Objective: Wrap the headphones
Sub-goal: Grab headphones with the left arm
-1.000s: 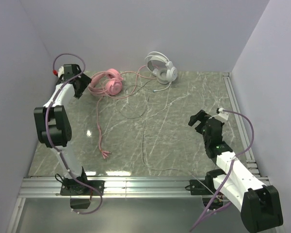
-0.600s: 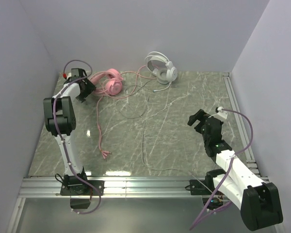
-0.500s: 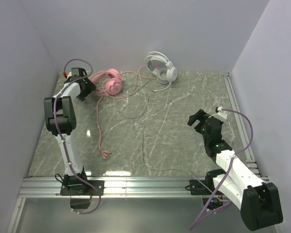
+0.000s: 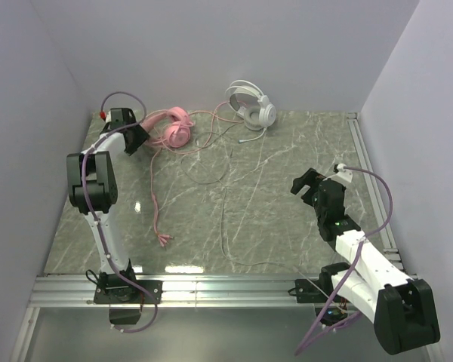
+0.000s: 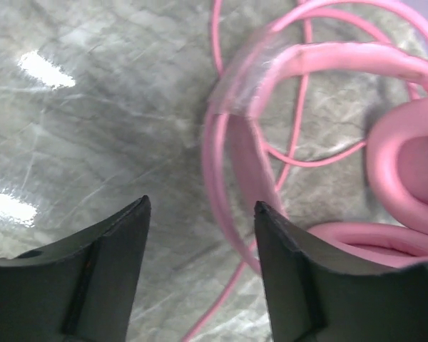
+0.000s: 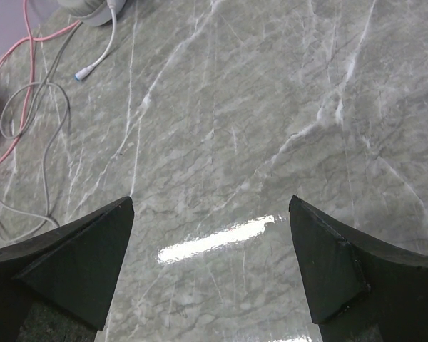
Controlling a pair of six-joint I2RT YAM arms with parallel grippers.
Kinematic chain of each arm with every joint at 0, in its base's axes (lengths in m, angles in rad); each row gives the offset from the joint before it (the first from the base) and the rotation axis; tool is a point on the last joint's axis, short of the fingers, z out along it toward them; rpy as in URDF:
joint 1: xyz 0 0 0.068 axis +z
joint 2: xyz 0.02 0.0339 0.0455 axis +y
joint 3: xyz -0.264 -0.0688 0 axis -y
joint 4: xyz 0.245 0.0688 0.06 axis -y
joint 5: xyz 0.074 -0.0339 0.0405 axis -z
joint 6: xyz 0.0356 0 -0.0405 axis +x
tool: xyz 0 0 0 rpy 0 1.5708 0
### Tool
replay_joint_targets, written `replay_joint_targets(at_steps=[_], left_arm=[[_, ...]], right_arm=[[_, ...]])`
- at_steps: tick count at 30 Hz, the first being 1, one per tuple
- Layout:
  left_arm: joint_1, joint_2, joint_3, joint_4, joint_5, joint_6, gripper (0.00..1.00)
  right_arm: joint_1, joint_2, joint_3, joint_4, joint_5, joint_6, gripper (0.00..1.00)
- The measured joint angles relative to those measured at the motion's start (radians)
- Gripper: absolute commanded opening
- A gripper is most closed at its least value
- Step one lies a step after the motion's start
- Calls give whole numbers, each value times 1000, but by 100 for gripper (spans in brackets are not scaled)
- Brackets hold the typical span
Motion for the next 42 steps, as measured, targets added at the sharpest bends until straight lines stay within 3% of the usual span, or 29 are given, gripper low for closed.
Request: replay_joint_targets(at_steps=[3,4,7,10,12,13,15,27,30,36,42], left_arm=[[-1,9,55,-28,14,-1,46],[-1,14,77,-28,18,-3,32],[-2,33,136,-34,30,-1,15],[-2,48,156,-40,35,5,16],[-2,55,156,-56,36,11,27],[-2,60,156,-65,37,15,38],[-2,64,156,-76,39,16,46],[-7,64,153,-72,42,19,47],[-7,80,169,-82,42,22,38],[-8,136,222,-113,55,32,3],[-6,136,226,-136,68,28,0]], right_arm=[[0,6,3,0,-2,0,96],[0,7,3,-1,-2,0,96],[0,8,4,0,-2,0,96],[0,8,4,0,-3,0,95],[0,8,4,-1,-5,0,96],[0,8,4,0,-6,0,96],[0,9,4,-1,-9,0,96],[0,11,5,-1,-10,-1,95],[0,16,10,-1,-13,-1,95],[0,16,10,-1,-18,-1,95],[0,19,10,-1,-22,-1,95]])
